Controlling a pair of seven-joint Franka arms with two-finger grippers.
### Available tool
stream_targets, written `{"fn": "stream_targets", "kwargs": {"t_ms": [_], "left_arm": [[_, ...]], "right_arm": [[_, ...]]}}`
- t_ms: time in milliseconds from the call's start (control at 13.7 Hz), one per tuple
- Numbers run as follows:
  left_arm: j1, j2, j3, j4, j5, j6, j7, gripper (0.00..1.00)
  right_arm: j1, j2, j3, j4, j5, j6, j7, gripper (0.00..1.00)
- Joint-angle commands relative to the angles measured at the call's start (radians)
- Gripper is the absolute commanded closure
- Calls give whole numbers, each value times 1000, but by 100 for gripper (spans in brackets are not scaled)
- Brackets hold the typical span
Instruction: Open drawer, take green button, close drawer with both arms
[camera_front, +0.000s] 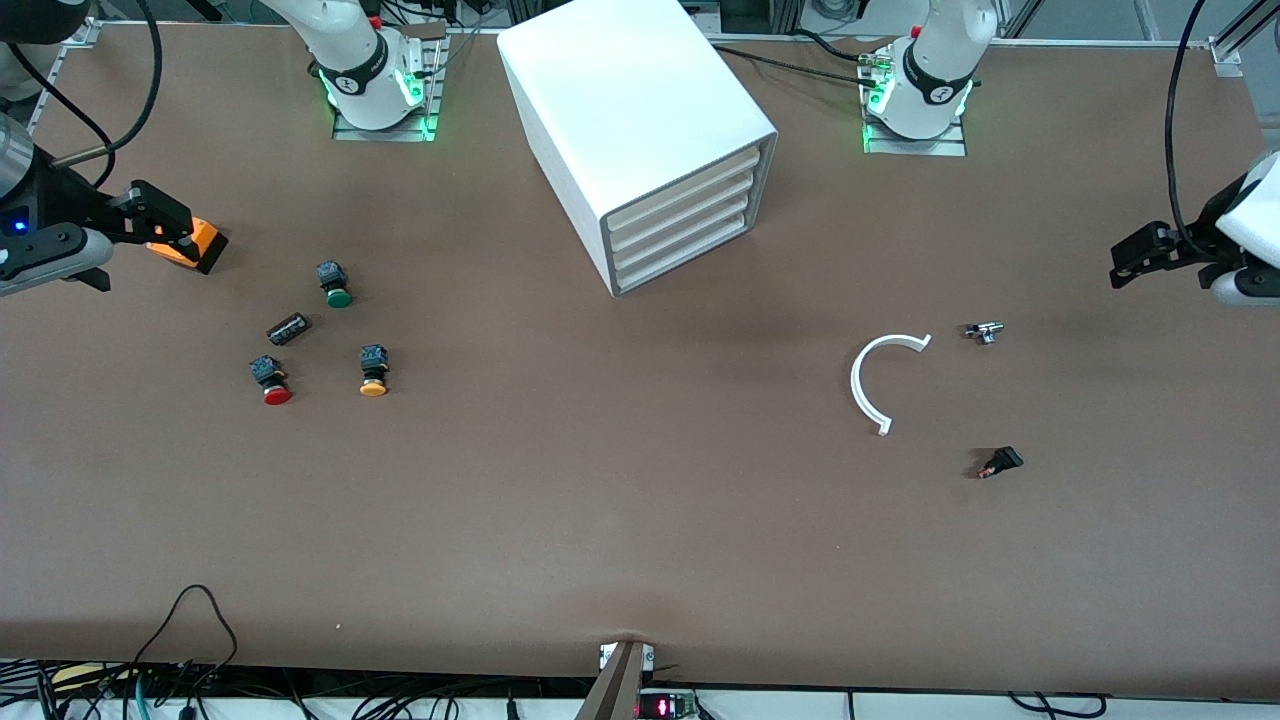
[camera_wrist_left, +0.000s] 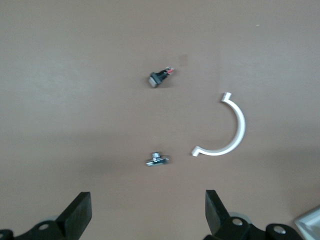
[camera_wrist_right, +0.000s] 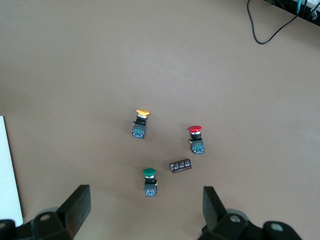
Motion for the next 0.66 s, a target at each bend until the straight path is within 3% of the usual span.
{"fn": "stream_targets", "kwargs": {"t_ms": [0, 585], "left_arm": [[-16, -29, 25, -4, -43, -23, 17, 0], [-31, -29, 12, 42, 12, -24, -1, 0]], "right_arm": [[-2, 13, -5, 27, 16, 17, 8, 1], [-1, 15, -5, 25, 17, 42, 8, 1]]}}
